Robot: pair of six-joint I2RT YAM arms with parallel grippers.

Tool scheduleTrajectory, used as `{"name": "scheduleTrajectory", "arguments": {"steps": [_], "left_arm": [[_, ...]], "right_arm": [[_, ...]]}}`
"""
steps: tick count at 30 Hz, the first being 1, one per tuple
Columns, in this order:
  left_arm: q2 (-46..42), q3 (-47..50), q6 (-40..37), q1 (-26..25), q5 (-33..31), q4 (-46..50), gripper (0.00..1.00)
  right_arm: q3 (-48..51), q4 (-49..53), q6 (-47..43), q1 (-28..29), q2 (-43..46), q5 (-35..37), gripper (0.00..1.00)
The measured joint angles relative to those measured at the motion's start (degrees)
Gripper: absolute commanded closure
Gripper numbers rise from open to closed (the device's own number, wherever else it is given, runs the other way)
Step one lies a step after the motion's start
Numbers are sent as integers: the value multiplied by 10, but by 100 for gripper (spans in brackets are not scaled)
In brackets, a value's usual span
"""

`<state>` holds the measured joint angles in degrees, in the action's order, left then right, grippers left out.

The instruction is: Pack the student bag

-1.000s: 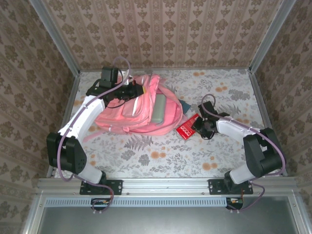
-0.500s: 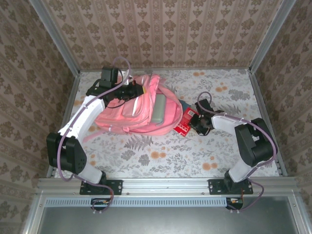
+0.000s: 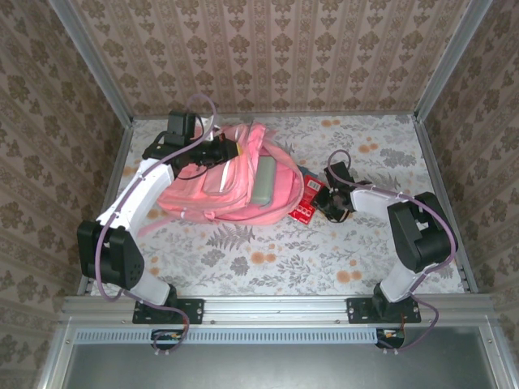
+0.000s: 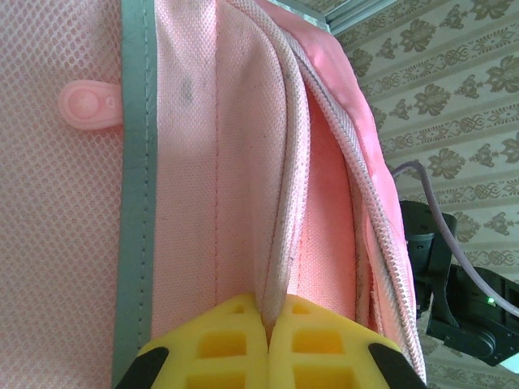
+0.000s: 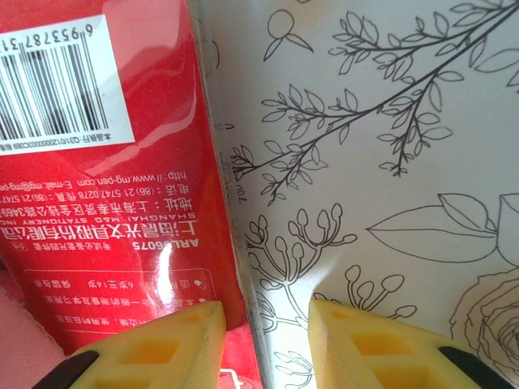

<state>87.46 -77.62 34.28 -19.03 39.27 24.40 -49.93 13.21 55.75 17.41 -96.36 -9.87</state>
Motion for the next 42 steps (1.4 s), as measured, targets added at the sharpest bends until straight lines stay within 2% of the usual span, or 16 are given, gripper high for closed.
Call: {"name": "scheduleTrajectory", "arguments": {"steps": [4,7,13,16,19,26,35,42], "left_arm": [[0,0,0,0,0,0,100],[0,0,0,0,0,0,100],[0,0,0,1,-2,0,100],[0,0,0,5,-3,0,100],[0,0,0,8,-7,0,100],[0,0,0,8,-9,0,100],[5,-8,-1,8,-9,5,100],[8,-24,-13,12,-5,25,100]], "right_arm": [[0,-10,0,0,0,-8,64],[0,-35,-2,4,-2,-19,69],[0,-75,-3,2,-25,-40,72],[-3,-82,-9,2,-28,-42,90],[-3,-81,-18,2,-26,-41,100],[-4,-22,-50,2,18,-26,100],[-10,85,-116,-14,196,-7,100],[-60,93,-134,-14,225,-62,100]]}}
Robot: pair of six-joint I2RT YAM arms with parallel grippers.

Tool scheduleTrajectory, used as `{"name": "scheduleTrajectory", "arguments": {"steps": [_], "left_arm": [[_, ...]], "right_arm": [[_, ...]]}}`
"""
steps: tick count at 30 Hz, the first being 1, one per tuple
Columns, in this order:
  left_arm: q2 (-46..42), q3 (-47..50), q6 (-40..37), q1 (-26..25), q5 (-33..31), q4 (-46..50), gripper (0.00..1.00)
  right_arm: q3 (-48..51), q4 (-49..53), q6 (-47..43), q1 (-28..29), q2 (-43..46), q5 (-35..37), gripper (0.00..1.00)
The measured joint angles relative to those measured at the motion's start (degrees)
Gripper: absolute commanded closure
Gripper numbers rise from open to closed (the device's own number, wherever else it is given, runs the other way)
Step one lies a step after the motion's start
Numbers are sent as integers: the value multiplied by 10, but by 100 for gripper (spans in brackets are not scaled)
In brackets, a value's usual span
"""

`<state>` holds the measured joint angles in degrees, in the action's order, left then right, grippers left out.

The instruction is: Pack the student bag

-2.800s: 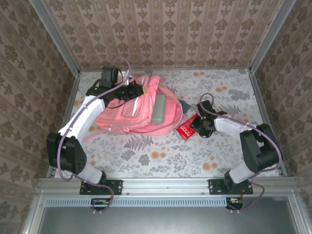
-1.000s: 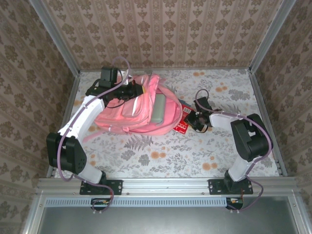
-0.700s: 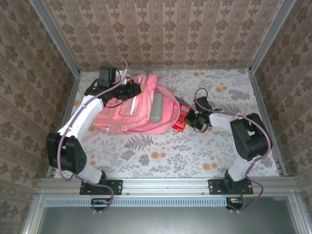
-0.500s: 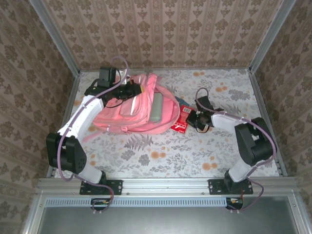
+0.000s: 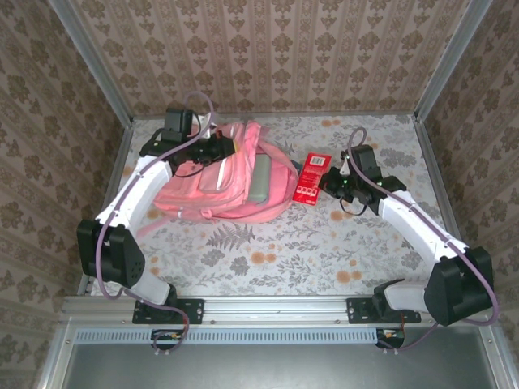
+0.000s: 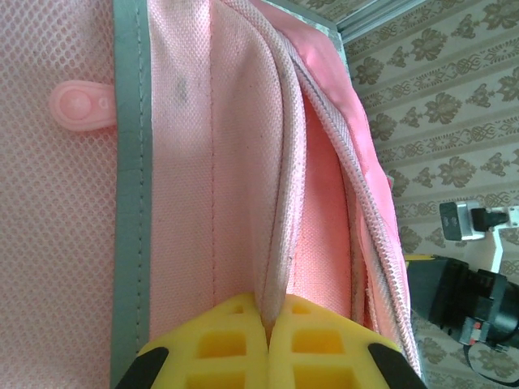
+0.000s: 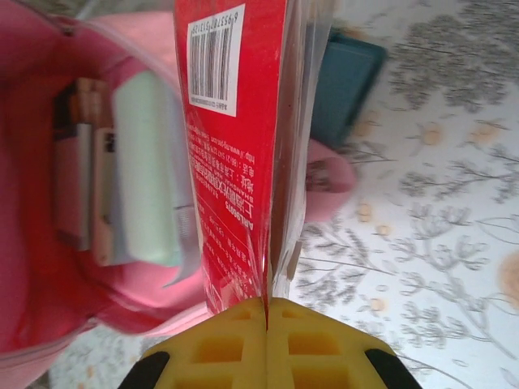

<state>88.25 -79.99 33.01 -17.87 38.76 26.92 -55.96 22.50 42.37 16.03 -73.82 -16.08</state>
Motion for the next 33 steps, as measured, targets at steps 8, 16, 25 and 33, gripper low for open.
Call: {"name": "scheduleTrajectory", "arguments": {"steps": [8,16,25,33], "left_arm": [[0,-1,-2,10,25,3,100],[0,-1,-2,12,39,3,100],[-2,-1,-1,12,45,6,100],[-6,-1,0,26,53,5,100]], "right_arm": [[-71,-75,53,48,-90,-54,100],[-181,-125,101,130,-268,-54,100],[-311,-110,96,160,-396,-50,55],[-278,-50,44,140,-347,-17,47]]}}
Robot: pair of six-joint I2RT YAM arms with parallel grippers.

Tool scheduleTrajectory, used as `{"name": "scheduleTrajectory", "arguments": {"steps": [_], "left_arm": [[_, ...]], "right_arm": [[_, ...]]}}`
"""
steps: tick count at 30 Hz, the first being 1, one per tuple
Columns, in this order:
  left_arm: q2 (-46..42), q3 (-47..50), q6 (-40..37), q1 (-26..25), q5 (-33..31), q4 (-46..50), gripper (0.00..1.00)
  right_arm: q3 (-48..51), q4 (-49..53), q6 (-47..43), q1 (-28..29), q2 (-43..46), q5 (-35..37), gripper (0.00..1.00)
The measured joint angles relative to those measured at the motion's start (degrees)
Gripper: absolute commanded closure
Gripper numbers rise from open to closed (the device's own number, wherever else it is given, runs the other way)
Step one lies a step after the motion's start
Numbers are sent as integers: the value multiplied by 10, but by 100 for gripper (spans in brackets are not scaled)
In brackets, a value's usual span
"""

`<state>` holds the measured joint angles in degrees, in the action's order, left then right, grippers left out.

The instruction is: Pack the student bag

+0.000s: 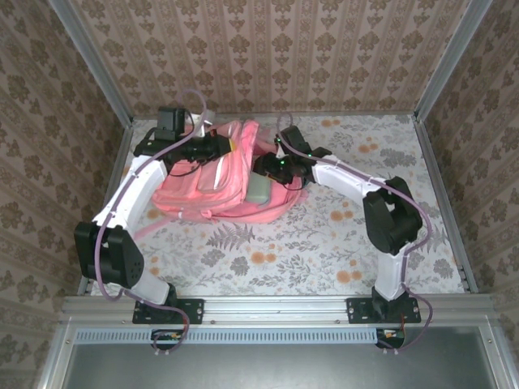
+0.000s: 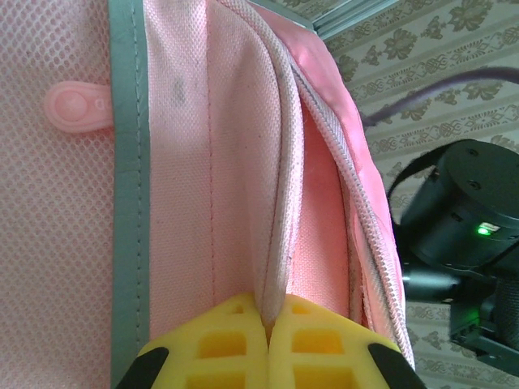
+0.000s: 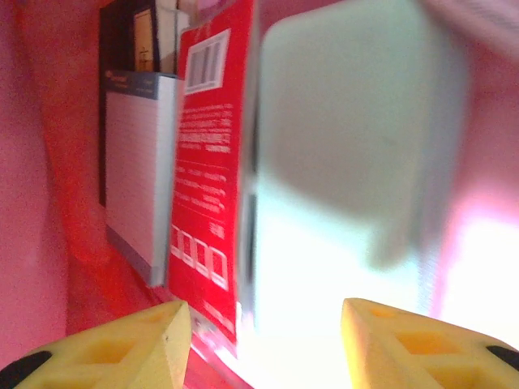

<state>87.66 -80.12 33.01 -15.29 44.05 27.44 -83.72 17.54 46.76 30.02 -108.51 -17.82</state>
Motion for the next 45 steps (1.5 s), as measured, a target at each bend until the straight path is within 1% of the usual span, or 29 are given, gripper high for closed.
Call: {"name": "scheduleTrajectory", "arguments": {"steps": [5,8,13,17,24,27,30,35,39,42,45], "left_arm": [[0,0,0,1,6,0,100],[0,0,0,1,6,0,100],[0,0,3,1,5,0,100],[-1,0,3,1,5,1,100],[-6,0,3,5,5,5,100],[-9,0,3,7,5,5,100],[-10,1,3,8,5,5,100],[-10,2,3,8,5,5,100],[-10,2,3,8,5,5,100],[-10,2,3,10,5,6,100],[-10,4,3,11,5,6,100]], "right_arm": [[39,40,-50,-39,78,38,48],[54,50,-75,-73,98,57,48],[64,72,-109,-123,83,85,51],[58,85,-139,-143,39,107,50],[5,114,-183,-150,-58,134,49],[-29,122,-199,-151,-88,134,45],[-68,134,-216,-151,-114,134,36],[-135,159,-240,-141,-161,137,30],[-184,191,-252,-132,-200,153,30],[-183,195,-252,-129,-206,162,31],[-144,176,-246,-128,-187,176,32]]}}
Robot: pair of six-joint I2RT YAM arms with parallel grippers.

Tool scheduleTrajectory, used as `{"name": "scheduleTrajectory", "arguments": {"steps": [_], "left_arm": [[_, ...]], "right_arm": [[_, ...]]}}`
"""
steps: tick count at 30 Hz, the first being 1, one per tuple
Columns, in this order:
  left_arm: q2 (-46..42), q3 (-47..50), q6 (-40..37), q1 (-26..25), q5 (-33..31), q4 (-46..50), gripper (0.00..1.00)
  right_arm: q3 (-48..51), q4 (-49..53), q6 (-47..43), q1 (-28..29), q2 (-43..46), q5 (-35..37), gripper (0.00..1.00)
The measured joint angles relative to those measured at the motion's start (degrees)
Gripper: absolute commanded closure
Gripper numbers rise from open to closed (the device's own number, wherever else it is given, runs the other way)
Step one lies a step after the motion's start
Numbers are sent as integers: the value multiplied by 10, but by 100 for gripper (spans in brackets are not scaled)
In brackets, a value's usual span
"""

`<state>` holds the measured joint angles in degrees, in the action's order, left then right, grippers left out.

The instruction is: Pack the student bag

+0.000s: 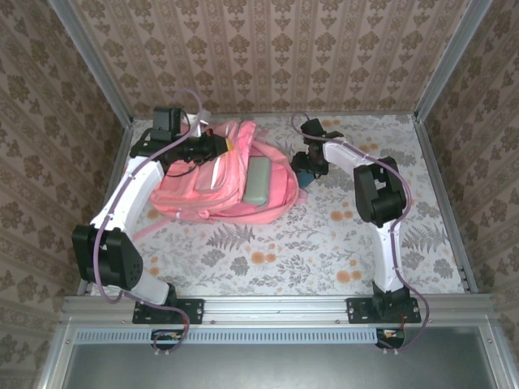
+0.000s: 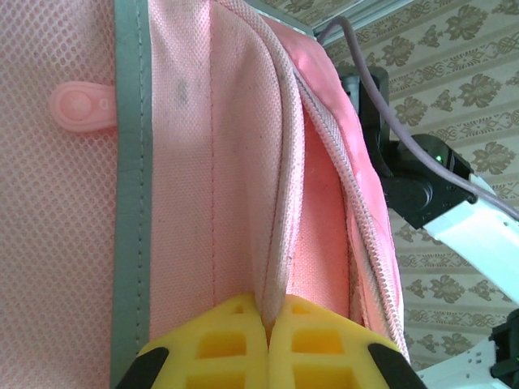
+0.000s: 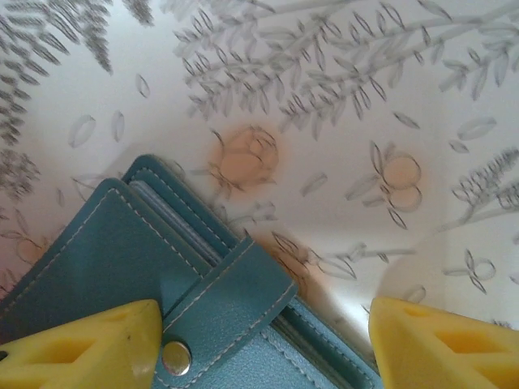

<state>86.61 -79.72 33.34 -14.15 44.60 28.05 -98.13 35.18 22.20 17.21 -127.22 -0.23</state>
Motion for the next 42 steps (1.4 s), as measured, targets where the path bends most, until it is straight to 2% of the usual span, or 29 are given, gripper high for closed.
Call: {"name": "scheduleTrajectory", "arguments": {"steps": [9,14,17,25,26,28,35,42], "left_arm": [[-5,11,1,0,5,-3,100],[-5,14,1,0,6,-6,100],[-7,15,1,0,7,-7,100],[-19,32,1,0,6,-16,100],[-20,33,1,0,6,-15,100],[-21,34,1,0,6,-15,100],[-24,36,1,2,6,-15,100],[-25,36,1,4,6,-15,100]], "right_arm": [[236,-24,51,-28,164,25,31],[312,-40,60,-35,224,7,20],[319,-47,51,-30,243,-2,12],[316,-58,-7,-23,251,-31,7],[313,-56,-14,-23,245,-36,3],[305,-51,-26,-22,230,-46,1],[306,-39,-45,-5,212,-56,3],[339,-47,-52,22,233,-33,3]]}}
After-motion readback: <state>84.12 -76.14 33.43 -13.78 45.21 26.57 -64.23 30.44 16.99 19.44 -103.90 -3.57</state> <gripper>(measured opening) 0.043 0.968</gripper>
